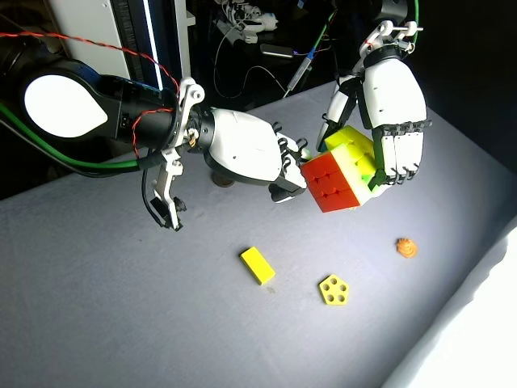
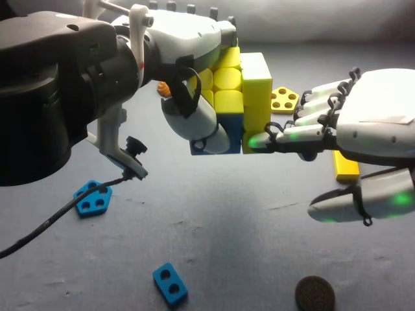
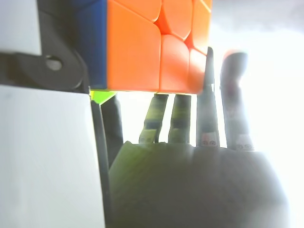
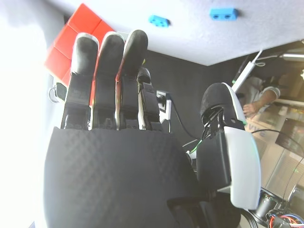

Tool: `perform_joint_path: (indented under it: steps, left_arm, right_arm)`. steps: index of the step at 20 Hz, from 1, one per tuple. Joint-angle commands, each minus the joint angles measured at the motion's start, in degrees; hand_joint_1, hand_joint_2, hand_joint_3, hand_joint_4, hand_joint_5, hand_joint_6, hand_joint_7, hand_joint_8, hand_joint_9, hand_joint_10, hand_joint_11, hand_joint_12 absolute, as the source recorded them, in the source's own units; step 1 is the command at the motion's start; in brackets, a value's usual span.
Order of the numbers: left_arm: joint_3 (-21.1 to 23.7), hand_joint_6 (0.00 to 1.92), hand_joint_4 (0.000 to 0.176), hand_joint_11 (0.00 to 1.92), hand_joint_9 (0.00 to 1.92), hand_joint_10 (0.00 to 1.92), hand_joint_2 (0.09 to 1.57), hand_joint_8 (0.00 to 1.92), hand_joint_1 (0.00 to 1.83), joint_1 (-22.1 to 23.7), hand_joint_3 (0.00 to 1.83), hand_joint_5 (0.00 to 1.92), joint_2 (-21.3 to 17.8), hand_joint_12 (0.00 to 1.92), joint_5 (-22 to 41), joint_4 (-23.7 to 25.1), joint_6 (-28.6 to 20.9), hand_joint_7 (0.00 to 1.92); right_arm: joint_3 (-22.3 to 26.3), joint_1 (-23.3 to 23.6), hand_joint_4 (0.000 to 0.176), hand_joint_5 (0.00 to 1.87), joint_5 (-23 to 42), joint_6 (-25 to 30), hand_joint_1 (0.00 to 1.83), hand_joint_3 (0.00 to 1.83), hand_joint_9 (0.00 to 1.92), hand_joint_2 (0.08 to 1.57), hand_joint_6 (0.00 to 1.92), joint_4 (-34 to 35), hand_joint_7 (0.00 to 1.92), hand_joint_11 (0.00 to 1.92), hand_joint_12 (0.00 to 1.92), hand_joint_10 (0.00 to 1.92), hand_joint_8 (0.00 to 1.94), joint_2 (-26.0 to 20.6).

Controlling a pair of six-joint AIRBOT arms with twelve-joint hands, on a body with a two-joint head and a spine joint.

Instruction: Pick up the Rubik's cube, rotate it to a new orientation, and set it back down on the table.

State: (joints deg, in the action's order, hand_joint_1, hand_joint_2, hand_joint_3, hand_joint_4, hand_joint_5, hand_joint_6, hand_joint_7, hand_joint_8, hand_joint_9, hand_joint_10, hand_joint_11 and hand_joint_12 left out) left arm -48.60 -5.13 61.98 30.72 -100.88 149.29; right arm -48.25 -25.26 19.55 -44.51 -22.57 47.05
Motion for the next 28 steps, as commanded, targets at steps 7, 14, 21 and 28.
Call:
perform_joint_path:
  steps: [7,14,21,28]
  left_arm:
    - [0.03,1.63,0.0,0.37,0.33,1.92,1.42,1.92,1.03,1.13,0.0,0.49,-0.34,1.92,-2.6,2.2,-0.51,0.47]
    - [-0.08,1.62,0.0,0.36,0.33,1.92,1.41,1.92,1.04,1.11,0.0,0.5,-0.34,1.92,-2.6,2.34,-0.51,0.46]
    - [-0.04,1.65,0.0,0.36,0.3,1.92,1.42,1.92,1.02,1.17,0.0,0.49,-0.32,1.92,-2.56,2.35,-0.51,0.45]
    - [0.16,1.61,0.0,0.34,0.29,1.92,1.41,1.92,1.04,0.47,0.0,0.5,-0.33,1.92,-2.54,2.35,-0.51,0.46]
  right_arm:
    - [-2.01,0.12,0.0,0.19,3.19,-1.1,0.17,0.0,0.37,1.22,0.01,4.0,0.44,0.29,1.92,1.67,1.17,0.86]
    - [-3.57,-0.21,0.0,0.18,2.92,-4.8,0.18,0.0,0.34,1.22,0.01,8.5,0.43,0.27,1.92,1.68,1.18,2.77]
    - [-3.56,-0.08,0.0,0.19,-0.61,-4.93,0.22,0.0,0.35,1.22,0.01,10.46,0.44,0.26,1.92,1.68,1.17,1.42]
    - [-3.67,3.63,0.0,0.16,1.22,-4.72,0.21,0.0,0.33,1.23,0.0,13.52,0.42,0.24,1.92,1.7,1.18,-4.92]
